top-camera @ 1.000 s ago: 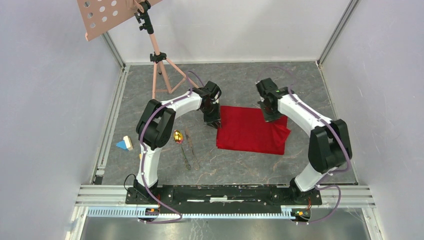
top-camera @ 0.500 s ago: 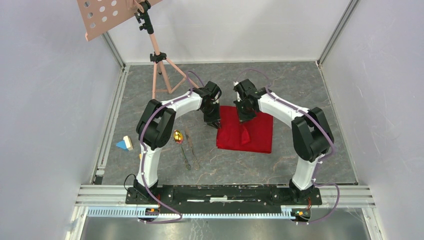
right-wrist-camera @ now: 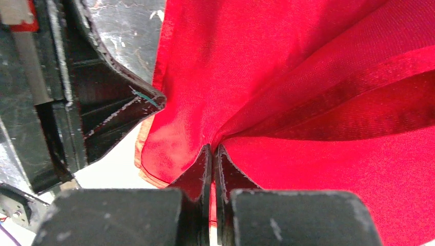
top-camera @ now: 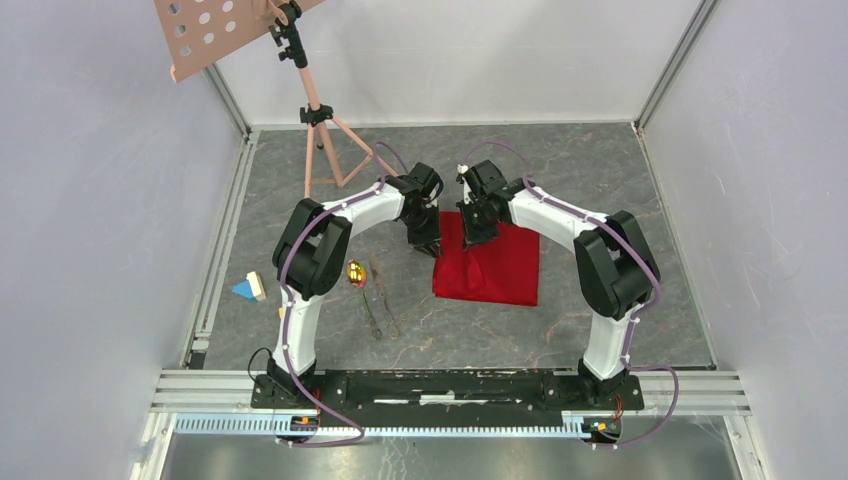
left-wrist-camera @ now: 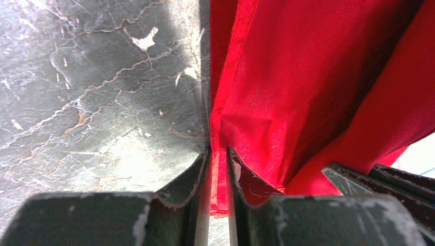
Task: Fold the napkin into a case and place the utensils inside
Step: Fold the square-folded napkin at the center of the board.
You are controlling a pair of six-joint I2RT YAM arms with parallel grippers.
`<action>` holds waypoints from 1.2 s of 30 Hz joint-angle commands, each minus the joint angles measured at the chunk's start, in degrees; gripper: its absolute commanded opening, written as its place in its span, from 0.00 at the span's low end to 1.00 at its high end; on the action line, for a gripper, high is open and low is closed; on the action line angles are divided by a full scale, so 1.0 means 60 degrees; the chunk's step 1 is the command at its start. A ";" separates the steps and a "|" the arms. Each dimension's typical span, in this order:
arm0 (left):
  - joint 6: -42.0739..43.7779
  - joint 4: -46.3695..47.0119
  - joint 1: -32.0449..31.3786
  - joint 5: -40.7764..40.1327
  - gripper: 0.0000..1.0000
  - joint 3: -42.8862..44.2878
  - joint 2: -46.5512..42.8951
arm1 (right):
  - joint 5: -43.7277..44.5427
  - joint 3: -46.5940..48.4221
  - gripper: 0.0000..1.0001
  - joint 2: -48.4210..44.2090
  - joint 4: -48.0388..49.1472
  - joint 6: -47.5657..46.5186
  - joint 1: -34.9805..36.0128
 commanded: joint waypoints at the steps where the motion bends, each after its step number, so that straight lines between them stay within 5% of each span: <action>1: 0.0089 0.0100 -0.0085 -0.0106 0.23 -0.0038 0.0049 | -0.0464 -0.0085 0.00 0.0064 0.0593 0.0169 0.0088; 24: 0.0166 -0.0084 0.0049 -0.0006 0.28 -0.0295 -0.0550 | -0.0918 -0.0551 0.01 0.0271 0.1563 0.0043 0.0086; 36: 0.0896 -0.0168 0.1386 0.0772 0.33 -0.1919 -0.3246 | -0.1595 -0.0719 0.13 0.0265 0.1962 -0.0052 0.0087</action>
